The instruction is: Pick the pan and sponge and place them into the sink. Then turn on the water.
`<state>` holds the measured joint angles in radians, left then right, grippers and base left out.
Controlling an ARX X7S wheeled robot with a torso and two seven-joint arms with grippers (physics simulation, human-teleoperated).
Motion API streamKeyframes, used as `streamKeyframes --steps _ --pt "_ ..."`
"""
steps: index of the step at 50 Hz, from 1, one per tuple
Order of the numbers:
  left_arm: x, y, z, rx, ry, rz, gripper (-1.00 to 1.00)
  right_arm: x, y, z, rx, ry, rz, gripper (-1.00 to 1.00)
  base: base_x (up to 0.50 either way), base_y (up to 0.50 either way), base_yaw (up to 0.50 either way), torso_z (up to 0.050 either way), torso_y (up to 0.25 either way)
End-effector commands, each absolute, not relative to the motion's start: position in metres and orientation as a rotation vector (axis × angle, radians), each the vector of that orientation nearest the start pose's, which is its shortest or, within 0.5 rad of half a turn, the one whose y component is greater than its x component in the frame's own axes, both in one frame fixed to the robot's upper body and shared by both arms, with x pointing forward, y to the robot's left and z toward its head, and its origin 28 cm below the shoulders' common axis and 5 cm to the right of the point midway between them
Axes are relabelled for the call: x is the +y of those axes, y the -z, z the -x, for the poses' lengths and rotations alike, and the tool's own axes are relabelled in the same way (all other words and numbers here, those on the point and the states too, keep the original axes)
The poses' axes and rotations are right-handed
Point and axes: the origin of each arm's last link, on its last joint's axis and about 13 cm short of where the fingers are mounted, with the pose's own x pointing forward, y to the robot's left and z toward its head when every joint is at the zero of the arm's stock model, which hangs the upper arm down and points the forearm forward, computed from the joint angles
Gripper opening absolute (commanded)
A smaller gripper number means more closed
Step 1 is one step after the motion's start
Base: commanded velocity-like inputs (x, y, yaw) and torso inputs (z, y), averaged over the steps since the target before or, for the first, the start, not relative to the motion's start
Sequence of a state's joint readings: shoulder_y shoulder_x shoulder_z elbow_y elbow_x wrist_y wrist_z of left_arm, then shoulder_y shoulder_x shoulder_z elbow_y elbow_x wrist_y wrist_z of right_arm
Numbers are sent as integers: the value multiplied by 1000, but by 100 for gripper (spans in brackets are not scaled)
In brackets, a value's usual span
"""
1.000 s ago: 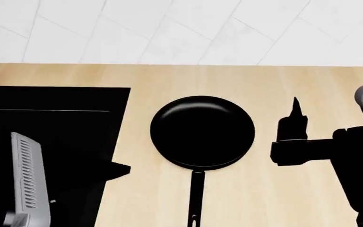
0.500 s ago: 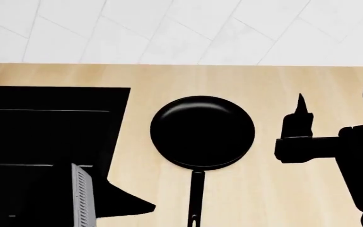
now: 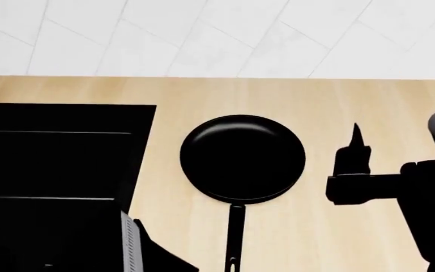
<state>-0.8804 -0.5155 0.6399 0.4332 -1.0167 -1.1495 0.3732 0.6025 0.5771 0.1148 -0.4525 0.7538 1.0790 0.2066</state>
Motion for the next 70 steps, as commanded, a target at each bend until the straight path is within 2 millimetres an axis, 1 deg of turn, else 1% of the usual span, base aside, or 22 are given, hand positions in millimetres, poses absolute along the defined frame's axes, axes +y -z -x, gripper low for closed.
streamKeyframes --steps 1,5,9,16,26,31,35,39,44,47,61,62,70 --pt "184 -178 -266 504 1301 -250 100 -194 -210 -256 54 -31 46 100 0 0 0 0 0" --pt "181 -175 -269 519 1317 -255 100 -195 -209 -256 55 -27 42 100 0 0 0 0 0" --pt "179 -171 -277 538 1313 -255 100 -195 -208 -256 62 -30 43 100 0 0 0 0 0" --pt "177 -162 -279 571 1323 -257 100 -195 -204 -256 73 -31 41 100 0 0 0 0 0" --pt "169 -159 -285 585 1348 -247 100 -195 -202 -255 76 -37 36 100 0 0 0 0 0" --pt "163 -159 -289 585 1355 -236 100 -195 -198 -257 84 -40 15 100 0 0 0 0 0" --pt "160 -154 -288 602 1370 -240 100 -193 -194 -260 90 -45 22 100 0 0 0 0 0" --pt "157 -145 -288 623 1380 -222 100 -194 -189 -260 95 -40 11 100 0 0 0 0 0" --pt "155 -141 -286 635 1394 -222 100 -196 -190 -260 96 -32 10 100 0 0 0 0 0" --pt "154 -136 -280 652 1410 -223 100 -195 -188 -261 98 -35 10 100 0 0 0 0 0" --pt "150 -131 -272 688 1430 -218 100 -196 -184 -261 104 -34 -1 100 0 0 -1 0 0" --pt "150 -132 -271 691 1432 -214 -100 -197 -184 -261 102 -32 -1 100 0 -3 -3 0 0" --pt "148 -134 -263 697 1456 -225 -100 -196 -183 -260 102 -28 -2 100 0 0 0 0 0"
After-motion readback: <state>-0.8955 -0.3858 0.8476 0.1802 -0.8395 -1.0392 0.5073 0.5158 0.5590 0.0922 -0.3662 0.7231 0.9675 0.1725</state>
